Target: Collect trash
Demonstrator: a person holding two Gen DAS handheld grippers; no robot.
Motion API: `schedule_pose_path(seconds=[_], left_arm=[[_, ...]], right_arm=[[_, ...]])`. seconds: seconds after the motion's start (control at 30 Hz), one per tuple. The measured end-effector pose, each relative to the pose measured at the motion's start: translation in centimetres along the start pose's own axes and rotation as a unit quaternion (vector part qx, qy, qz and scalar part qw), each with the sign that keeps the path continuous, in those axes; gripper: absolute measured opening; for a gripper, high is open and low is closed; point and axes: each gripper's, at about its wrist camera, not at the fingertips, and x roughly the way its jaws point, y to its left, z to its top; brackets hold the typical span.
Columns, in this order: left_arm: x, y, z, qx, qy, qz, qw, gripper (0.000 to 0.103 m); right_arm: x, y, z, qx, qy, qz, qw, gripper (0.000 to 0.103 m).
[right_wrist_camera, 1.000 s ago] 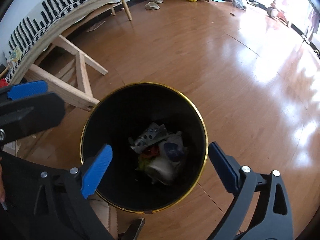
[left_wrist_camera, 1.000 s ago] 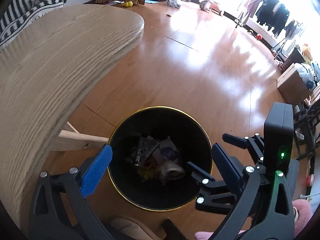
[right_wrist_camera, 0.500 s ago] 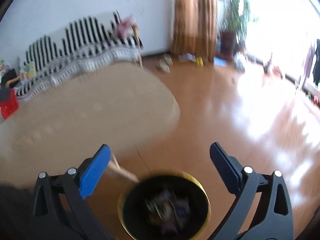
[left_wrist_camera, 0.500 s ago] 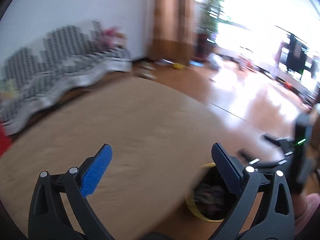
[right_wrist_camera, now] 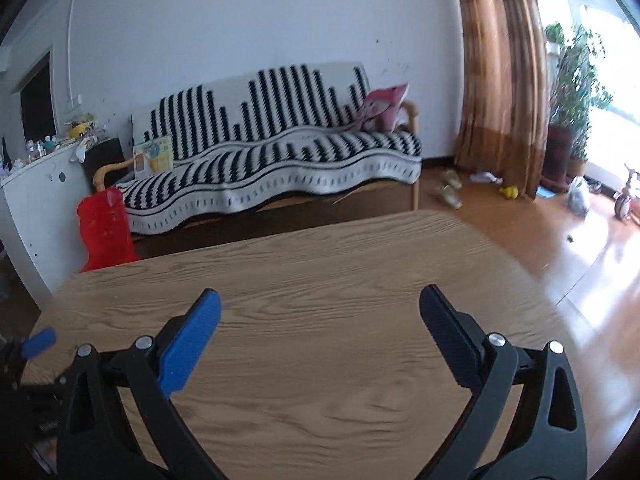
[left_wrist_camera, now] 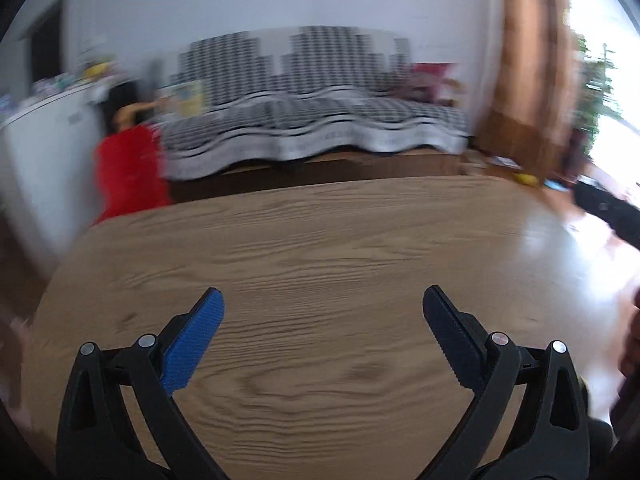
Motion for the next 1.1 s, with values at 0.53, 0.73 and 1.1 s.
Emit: schedule_pose_path(seconds=[0.53, 0.73, 1.1], left_arm=[[8.0, 4.7, -1.9, -0.06, 0.05, 0.03, 0.9964, 0.097], [8.2, 3.8, -2.9, -0.053, 0.066, 0.003, 0.9964, 0.097], [8.2, 3.5, -3.4, -0.046, 0.071, 0.01, 0.9963, 0.097]], right_arm=[[11.4, 6.0, -3.6, -0.034, 0.105, 0.024, 0.994, 0.096], [10.5, 4.7, -4.6, -0.021, 0.116, 0.027, 0.993, 0.096], [9.4, 3.7, -5.1, -0.026, 0.112, 0.017, 0.993, 0.096]])
